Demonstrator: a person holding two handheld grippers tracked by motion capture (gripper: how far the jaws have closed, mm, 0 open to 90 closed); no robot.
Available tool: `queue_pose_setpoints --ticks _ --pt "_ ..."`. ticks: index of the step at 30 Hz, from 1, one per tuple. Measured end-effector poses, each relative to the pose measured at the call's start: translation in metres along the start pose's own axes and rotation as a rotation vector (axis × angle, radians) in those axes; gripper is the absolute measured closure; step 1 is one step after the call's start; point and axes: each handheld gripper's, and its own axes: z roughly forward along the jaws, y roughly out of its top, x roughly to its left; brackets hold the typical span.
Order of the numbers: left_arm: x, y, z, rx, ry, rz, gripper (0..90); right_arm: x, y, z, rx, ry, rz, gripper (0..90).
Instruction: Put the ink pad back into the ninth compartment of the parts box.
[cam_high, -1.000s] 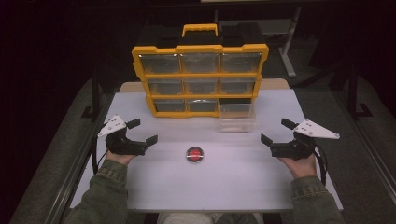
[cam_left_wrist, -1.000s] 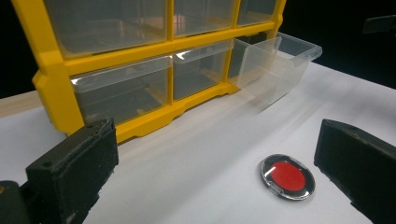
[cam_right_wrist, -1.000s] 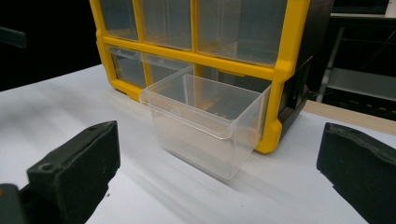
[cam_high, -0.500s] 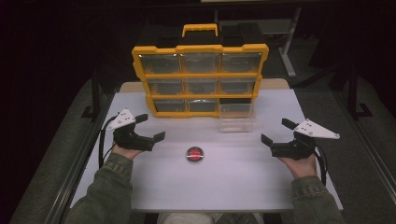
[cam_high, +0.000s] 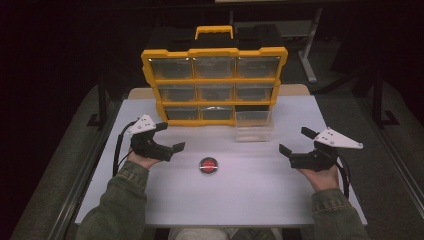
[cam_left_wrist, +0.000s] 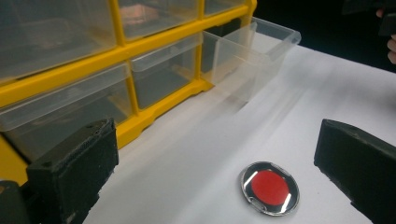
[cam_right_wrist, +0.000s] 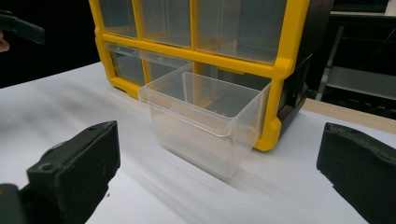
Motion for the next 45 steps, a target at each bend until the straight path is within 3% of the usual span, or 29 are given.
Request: queue_pose_setpoints --ticks 22,33,45 --pt "-0.006 0.007 0.026 0.084 -0.046 0.028 0.0 0.001 0.0 0.001 0.012 0.004 -0.015 0.0" --pt "-0.014 0.011 0.041 0.13 -0.11 0.034 0.0 0.001 -0.001 0.001 0.016 0.004 -0.016 0.0" --pt "-0.021 0.014 0.057 0.182 -0.152 0.063 0.0 0.002 -0.001 0.002 0.02 0.006 -0.019 0.0"
